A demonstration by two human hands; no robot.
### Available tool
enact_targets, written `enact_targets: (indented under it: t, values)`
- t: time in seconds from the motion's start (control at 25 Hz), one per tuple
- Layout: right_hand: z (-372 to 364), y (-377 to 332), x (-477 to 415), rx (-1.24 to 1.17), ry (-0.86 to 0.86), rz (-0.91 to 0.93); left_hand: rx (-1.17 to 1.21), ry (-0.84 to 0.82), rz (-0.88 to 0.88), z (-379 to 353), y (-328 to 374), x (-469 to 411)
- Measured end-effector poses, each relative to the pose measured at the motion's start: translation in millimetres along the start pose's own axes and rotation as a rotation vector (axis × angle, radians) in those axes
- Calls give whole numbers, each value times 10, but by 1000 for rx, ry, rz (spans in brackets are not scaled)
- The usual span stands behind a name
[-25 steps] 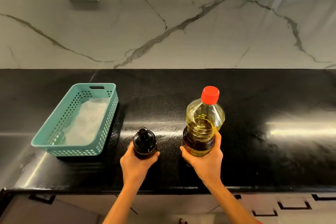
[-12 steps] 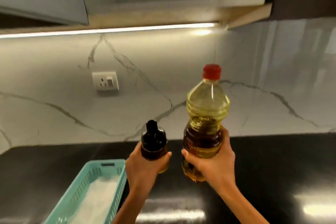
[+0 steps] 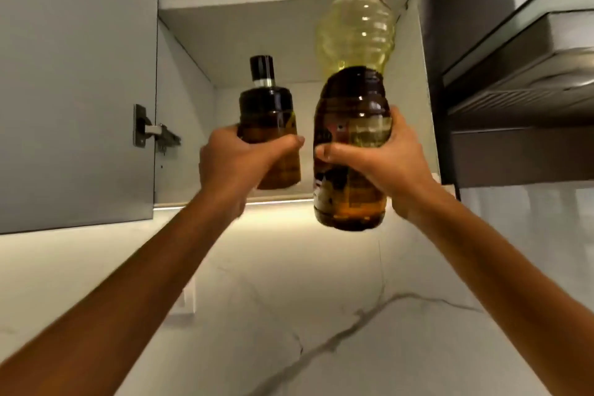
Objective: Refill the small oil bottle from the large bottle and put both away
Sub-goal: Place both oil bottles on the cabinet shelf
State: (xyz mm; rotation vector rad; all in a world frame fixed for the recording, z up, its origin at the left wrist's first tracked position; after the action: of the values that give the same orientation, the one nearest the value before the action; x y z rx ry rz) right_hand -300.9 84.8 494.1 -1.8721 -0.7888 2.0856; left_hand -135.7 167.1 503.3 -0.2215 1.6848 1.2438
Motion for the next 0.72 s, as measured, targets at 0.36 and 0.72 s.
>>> enact_targets:
  t: [0.36, 0.72]
  values:
    - [29, 277, -1085, -64, -29, -155, -26, 28, 105, -519, -247, -789]
    - [-145, 930, -1390, -39, -97, -262, -130, 58, 159, -578, -848, -987]
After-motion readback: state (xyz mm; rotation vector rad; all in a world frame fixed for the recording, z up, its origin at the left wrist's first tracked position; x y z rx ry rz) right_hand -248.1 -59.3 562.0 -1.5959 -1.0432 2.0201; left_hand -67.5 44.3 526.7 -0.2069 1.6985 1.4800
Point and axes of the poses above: each hand's wrist, its own x-axis away from the middle knuckle, its own z-axis out of the back of the hand, y = z × x, the point moved 4 cm from there along -x, towards the middle knuckle, and after that the axes turned 2 degrees about x, right-handed, at the moved point
